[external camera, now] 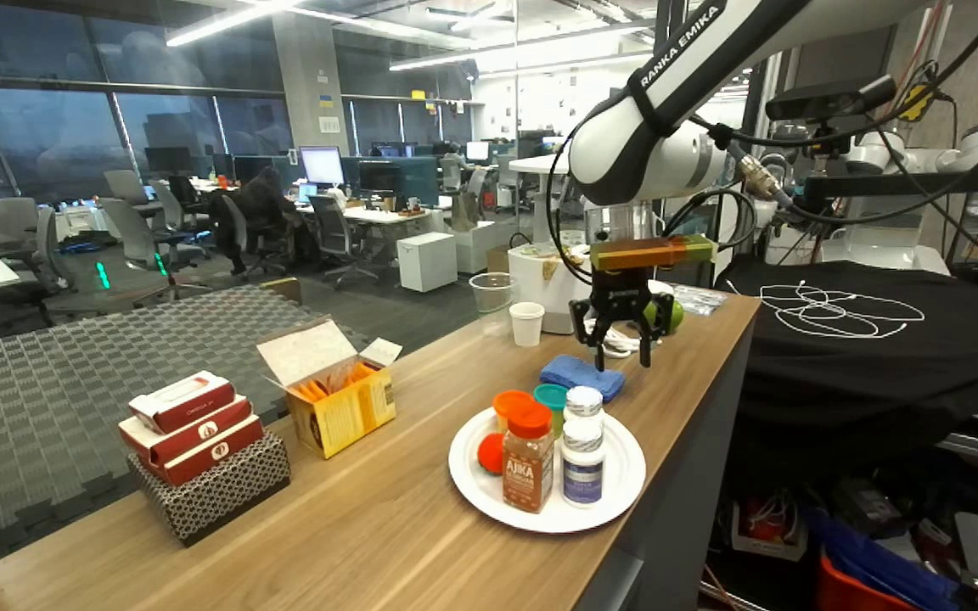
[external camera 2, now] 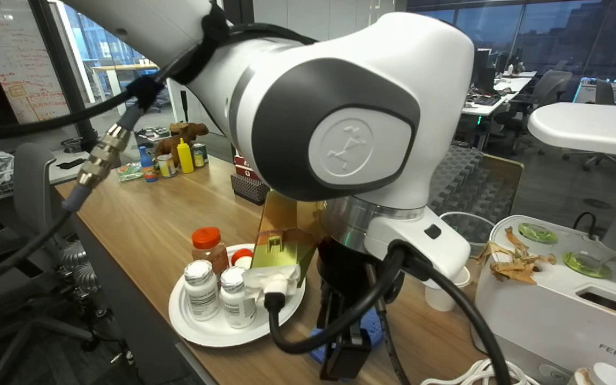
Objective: Put all the bottles and the orange ball in the plate, and then use the blue object to clean the table
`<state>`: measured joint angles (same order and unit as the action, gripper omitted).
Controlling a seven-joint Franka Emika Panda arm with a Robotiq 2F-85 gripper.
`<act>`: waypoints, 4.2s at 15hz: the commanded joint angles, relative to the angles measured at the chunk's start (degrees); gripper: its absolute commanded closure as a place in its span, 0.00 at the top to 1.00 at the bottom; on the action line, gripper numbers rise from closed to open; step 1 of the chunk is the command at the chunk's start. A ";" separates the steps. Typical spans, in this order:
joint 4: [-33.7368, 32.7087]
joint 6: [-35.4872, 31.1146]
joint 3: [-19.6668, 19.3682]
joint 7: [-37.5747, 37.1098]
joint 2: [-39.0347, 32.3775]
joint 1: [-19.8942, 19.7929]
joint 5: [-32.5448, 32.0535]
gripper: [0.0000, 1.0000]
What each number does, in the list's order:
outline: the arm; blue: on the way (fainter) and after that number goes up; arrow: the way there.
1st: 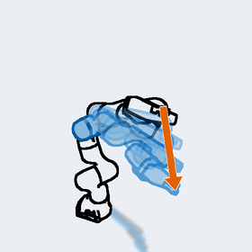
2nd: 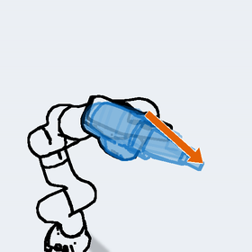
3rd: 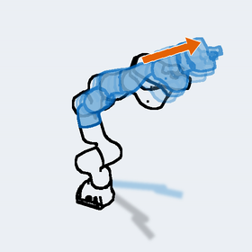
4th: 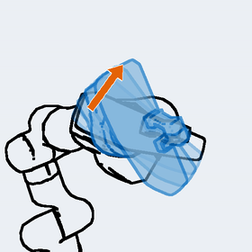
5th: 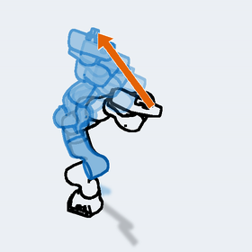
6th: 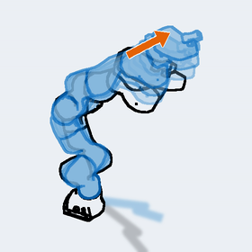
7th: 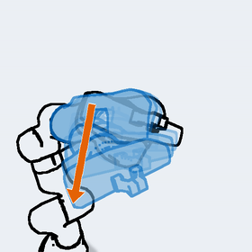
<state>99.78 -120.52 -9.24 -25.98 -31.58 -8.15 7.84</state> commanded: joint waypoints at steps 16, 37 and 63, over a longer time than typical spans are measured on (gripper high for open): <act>-2.04 -0.51 -1.62 -19.03 -3.65 0.96 9.64 1.00; -12.87 -0.72 -2.51 -34.87 -10.28 0.71 5.47 0.01; -56.35 20.85 4.10 -31.98 -32.70 0.73 4.32 0.00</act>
<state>52.54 -104.32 -5.91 -58.32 -60.00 -7.74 13.68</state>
